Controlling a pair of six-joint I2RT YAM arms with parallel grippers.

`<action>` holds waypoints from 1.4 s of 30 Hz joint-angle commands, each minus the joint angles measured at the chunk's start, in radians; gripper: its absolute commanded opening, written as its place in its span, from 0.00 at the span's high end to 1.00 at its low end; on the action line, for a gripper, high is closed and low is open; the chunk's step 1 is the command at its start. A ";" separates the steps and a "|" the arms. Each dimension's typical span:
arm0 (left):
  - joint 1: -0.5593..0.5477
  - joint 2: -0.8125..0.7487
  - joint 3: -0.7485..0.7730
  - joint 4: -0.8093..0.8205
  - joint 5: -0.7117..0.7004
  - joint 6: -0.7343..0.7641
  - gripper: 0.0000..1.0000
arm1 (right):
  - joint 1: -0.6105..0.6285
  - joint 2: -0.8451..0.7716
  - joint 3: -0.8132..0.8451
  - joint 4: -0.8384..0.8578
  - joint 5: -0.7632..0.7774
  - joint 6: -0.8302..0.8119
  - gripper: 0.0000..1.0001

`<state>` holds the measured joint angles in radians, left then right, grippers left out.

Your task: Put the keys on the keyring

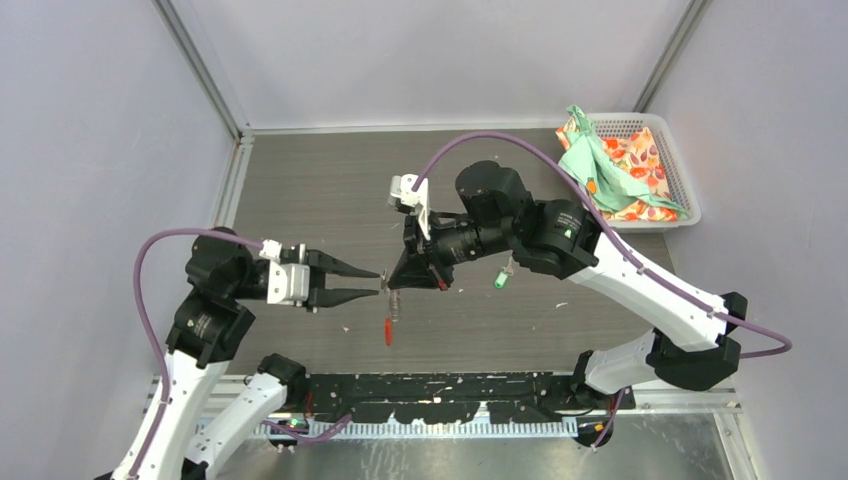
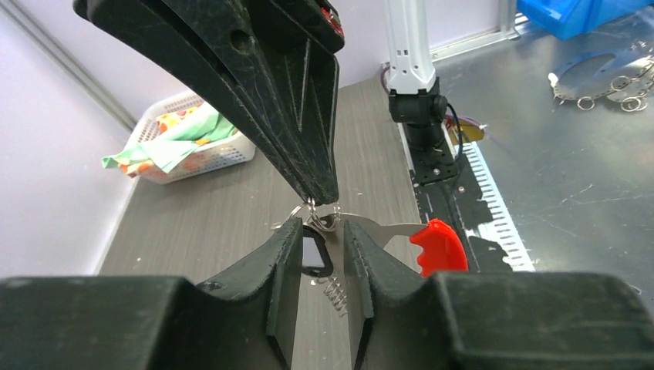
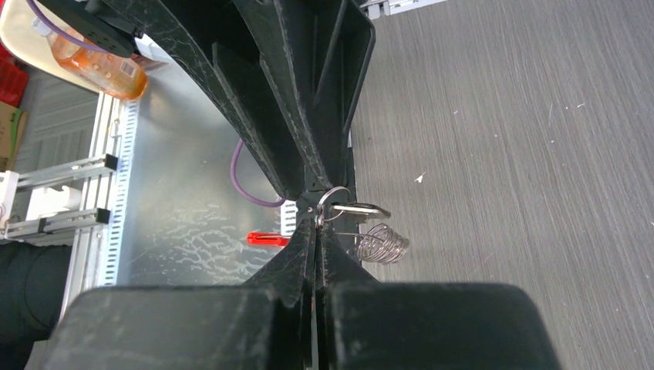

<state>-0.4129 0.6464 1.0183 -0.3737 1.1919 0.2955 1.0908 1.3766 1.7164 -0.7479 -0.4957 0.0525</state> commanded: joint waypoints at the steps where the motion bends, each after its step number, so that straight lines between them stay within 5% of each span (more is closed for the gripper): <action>1: -0.003 -0.030 0.015 0.019 -0.035 0.027 0.72 | -0.003 0.002 0.050 -0.001 -0.037 -0.018 0.99; 22: -0.003 -0.002 0.015 -0.051 0.018 0.170 0.63 | -0.005 0.023 0.070 -0.013 -0.090 -0.011 0.99; 36: -0.003 -0.007 0.010 -0.068 0.078 0.177 0.99 | -0.003 0.041 0.074 0.000 -0.108 0.001 0.99; 42: -0.003 -0.015 0.020 -0.101 0.083 0.191 1.00 | -0.004 0.029 0.064 0.033 -0.105 0.015 0.99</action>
<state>-0.4129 0.6418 1.0183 -0.4400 1.2438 0.4618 1.0897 1.4208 1.7432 -0.7887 -0.5869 0.0494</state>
